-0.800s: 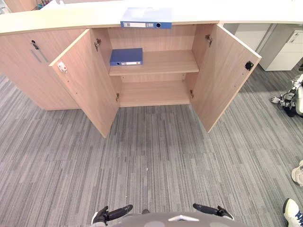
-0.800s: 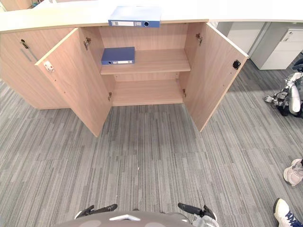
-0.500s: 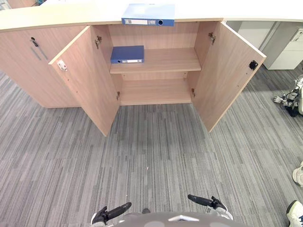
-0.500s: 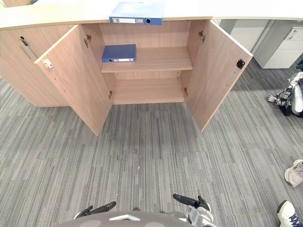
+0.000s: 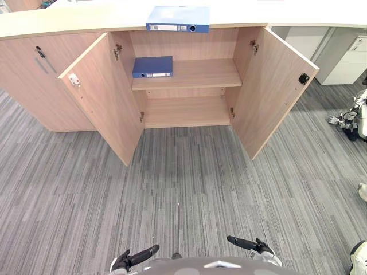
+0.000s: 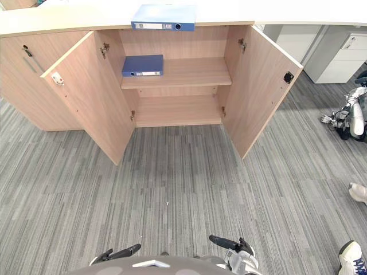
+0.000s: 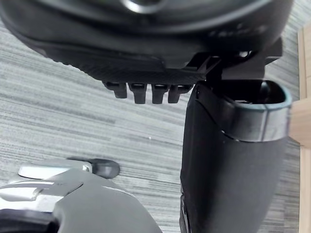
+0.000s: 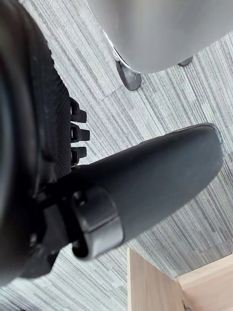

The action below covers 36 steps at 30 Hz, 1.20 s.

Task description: Walk over to the cabinet, pick up the folder, carry it to the office cabinet, place the folder inside the office cabinet, then close the office cabinet door

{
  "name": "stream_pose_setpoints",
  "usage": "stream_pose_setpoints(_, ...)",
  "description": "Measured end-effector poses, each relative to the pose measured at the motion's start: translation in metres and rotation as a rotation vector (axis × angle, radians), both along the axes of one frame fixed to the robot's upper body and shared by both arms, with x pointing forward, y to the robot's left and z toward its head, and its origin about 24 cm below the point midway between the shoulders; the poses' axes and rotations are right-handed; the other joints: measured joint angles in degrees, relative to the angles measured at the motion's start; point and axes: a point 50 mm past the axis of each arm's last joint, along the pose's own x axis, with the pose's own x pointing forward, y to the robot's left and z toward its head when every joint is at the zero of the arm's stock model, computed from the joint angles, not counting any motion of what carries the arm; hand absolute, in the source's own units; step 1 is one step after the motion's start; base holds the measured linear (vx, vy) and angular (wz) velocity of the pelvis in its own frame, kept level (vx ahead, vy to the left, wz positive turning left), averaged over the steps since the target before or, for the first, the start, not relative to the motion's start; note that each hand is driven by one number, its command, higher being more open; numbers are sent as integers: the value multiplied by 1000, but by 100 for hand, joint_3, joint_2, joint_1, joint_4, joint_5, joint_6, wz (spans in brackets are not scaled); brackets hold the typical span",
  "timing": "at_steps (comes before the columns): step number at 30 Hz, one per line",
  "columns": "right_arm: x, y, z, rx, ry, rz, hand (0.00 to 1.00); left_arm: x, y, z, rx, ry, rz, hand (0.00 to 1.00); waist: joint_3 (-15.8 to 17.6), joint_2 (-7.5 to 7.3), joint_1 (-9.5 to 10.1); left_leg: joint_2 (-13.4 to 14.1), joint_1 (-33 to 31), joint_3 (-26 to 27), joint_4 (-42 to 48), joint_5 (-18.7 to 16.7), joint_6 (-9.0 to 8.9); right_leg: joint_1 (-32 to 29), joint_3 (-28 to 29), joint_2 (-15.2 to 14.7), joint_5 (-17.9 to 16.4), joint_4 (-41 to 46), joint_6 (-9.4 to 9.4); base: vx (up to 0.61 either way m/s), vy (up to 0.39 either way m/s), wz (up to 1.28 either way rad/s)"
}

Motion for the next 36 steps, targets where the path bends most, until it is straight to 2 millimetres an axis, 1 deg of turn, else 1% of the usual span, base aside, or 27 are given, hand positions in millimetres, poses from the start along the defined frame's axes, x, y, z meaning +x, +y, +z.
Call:
stream_pose_setpoints(3, 1, 0, 0, 1, -3, 2, 100, 1, 1, 0, 1, -2, -2, 100, 30, -30, 5, -5, -147, 87, 31, -27, 39, -146, 44, -6, 1, 3, -3, -58, -3, -13)
stream_pose_setpoints(5, 2, 0, 0, 2, -5, 3, 100, 4, 1, 1, 3, -8, -4, 100, 55, -50, 10, -7, -335, 138, 222, -133, 90, -283, 78, -15, 2, 27, -5, -17, 12, -13)
stream_pose_setpoints(8, 3, 1, 0, 6, -5, 5, 100, 8, 4, 2, 12, -17, -8, 100, 91, -92, 49, 11, -638, 300, 667, -422, 140, -465, 209, -29, -13, 108, -12, 26, 34, -24)
stream_pose_setpoints(10, 8, 2, 1, 6, -15, 7, 100, 12, 6, 3, 16, -27, -12, 100, 195, -114, 56, 13, -703, 415, 890, -624, 183, -668, 297, -62, -271, 557, 2, 59, 63, -32)
stream_pose_setpoints(11, 10, 1, 2, 5, -25, 8, 100, 15, 6, 3, 18, -33, -15, 100, 234, -128, 58, 3, -753, 469, 1030, -736, 228, -925, 291, -121, -543, 1137, 132, 40, 45, -30)
stream_pose_setpoints(13, 15, 1, 4, 2, -47, 8, 100, 17, 8, 4, 22, -36, -22, 100, 276, -149, 62, -62, -689, 559, 1141, -837, 242, -1462, 51, -292, -843, 2398, 336, 60, 69, -23)
stream_pose_setpoints(14, 16, 3, 4, 5, -53, 8, 100, 20, 7, 4, 23, -41, -25, 100, 304, -155, 55, -80, -645, 570, 1147, -837, 242, -1620, -44, -353, -847, 2796, 343, 147, 124, -3)
stream_pose_setpoints(15, 22, 2, 7, 0, -77, 8, 100, 24, 9, 5, 28, -52, -35, 100, 397, -196, 49, -119, -433, 542, 1139, -884, 321, -2012, -273, -533, -863, 3838, 309, 150, 103, 8)
stream_pose_setpoints(16, 24, 2, 7, -4, -86, 11, 100, 26, 9, 5, 32, -55, -33, 100, 436, -157, 47, -118, -333, 500, 1131, -985, 468, -2190, -373, -592, -1034, 4237, 225, 193, 102, 10)
stream_pose_setpoints(17, 25, 2, 8, -4, -91, 13, 100, 27, 10, 6, 34, -58, -34, 100, 448, -193, 53, -121, -259, 475, 1126, -1022, 469, -2263, -379, -626, -1145, 4335, 185, 175, 28, 20)
stream_pose_setpoints(18, 26, 3, 8, -3, -98, 13, 100, 28, 10, 6, 36, -58, -31, 100, 451, -185, 43, -73, -121, 378, 1036, -1061, 469, -2394, -462, -648, -1286, 4320, 150, 221, -15, 29)
stream_pose_setpoints(19, 29, 2, 9, -8, -109, 12, 100, 30, 9, 6, 33, -64, -29, 100, 468, -150, 26, 16, -3, 290, 937, -1097, 446, -2560, -555, -627, -1333, 4145, 94, 197, -58, 34)
stream_pose_setpoints(21, 34, 0, 11, -15, -128, 13, 100, 33, 6, 6, 26, -70, -28, 100, 501, -76, -7, 192, 120, 200, 845, -1161, 376, -2785, -644, -519, -1311, 3735, 63, 229, -104, 33)
stream_pose_setpoints(22, 38, -2, 13, -21, -145, 15, 100, 33, 4, 5, 21, -71, -27, 100, 527, -16, -71, 377, 262, 101, 744, -1235, 252, -2943, -639, -362, -1084, 3058, 24, 316, -155, 39)
stream_pose_setpoints(23, 38, -2, 13, -22, -147, 15, 100, 33, 5, 5, 22, -70, -26, 100, 520, -20, -96, 415, 315, 61, 706, -1272, 189, -2951, -613, -315, -914, 2750, 12, 427, -225, 47)
stream_pose_setpoints(24, 35, -2, 12, -21, -141, 12, 100, 31, 7, 5, 24, -64, -22, 100, 508, -58, -104, 449, 483, 7, 608, -1355, 38, -2934, -538, -320, -246, 2396, -123, 339, -191, 36)
stream_pose_setpoints(25, 34, -3, 12, -22, -140, 5, 100, 29, 5, 4, 21, -57, -18, 100, 493, -61, -108, 499, 584, -28, 591, -1393, -27, -2885, -556, -308, -2, 2439, -336, 503, -281, 38)
stream_pose_setpoints(26, 35, -8, 13, -36, -145, 4, 100, 33, -2, 3, 1, -64, -11, 100, 510, 96, -97, 656, 653, -18, 662, -1362, -175, -2849, -688, -247, -203, 2637, -429, 559, -301, 32)
stream_pose_setpoints(27, 35, -10, 14, -40, -147, 2, 100, 36, -4, 4, -6, -79, -1, 100, 521, 148, -100, 686, 588, 35, 926, -1258, -355, -2749, -765, -256, -391, 2708, -521, 563, -296, 28)
stream_pose_setpoints(28, 35, -11, 14, -42, -149, 1, 100, 36, -5, 4, -9, -83, 6, 100, 521, 179, -101, 717, 511, 63, 1206, -1232, -401, -2645, -801, -248, -429, 2668, -566, 615, -305, 33)
stream_pose_setpoints(29, 34, -11, 14, -41, -147, -4, 100, 38, -6, 4, -16, -96, 42, 100, 503, 225, -120, 842, 94, 107, 2437, -1114, -516, -2224, -856, -204, -463, 2361, -608, 489, -232, 33)
stream_pose_setpoints(30, 33, -10, 14, -39, -147, -7, 100, 40, -6, 5, -17, -110, 57, 100, 506, 223, -117, 929, -187, 105, 3146, -1021, -519, -1998, -867, -196, -484, 2182, -593, 552, -267, 44)
stream_pose_setpoints(31, 31, -8, 14, -34, -154, -8, 100, 46, -7, 7, -20, -149, 86, 100, 524, 240, -86, 1213, -758, 271, 4512, -1101, -499, -1576, -894, -112, -532, 1853, -610, 403, -199, 26)
stream_pose_setpoints(32, 33, -5, 15, -32, -159, 10, 100, 53, -8, 10, -27, -188, 114, 100, 540, 256, -33, 1486, -1210, 472, 5476, -1210, -476, -1236, -898, -17, -588, 1638, -656, 364, -177, 14)
stream_pose_setpoints(34, 35, -4, 16, -27, -173, 0, 100, 63, -11, 13, -33, -231, 123, 100, 545, 238, 64, 1649, -1702, 612, 5898, -1331, -425, -935, -864, 34, -669, 1433, -669, 245, -74, -8)
stream_pose_setpoints(35, 37, -2, 16, -16, -185, -17, 100, 69, -15, 15, -48, -260, 134, 100, 551, 219, 104, 1668, -2024, 728, 5790, -1403, -357, -745, -821, 35, -738, 1340, -649, 289, -12, -20)
stream_pose_setpoints(36, 40, 1, 17, -9, -194, -19, 100, 74, -22, 17, -69, -287, 145, 100, 552, 213, 132, 1666, -2246, 879, 5426, -1478, -336, -567, -776, 25, -753, 1239, -620, 294, 15, -24)
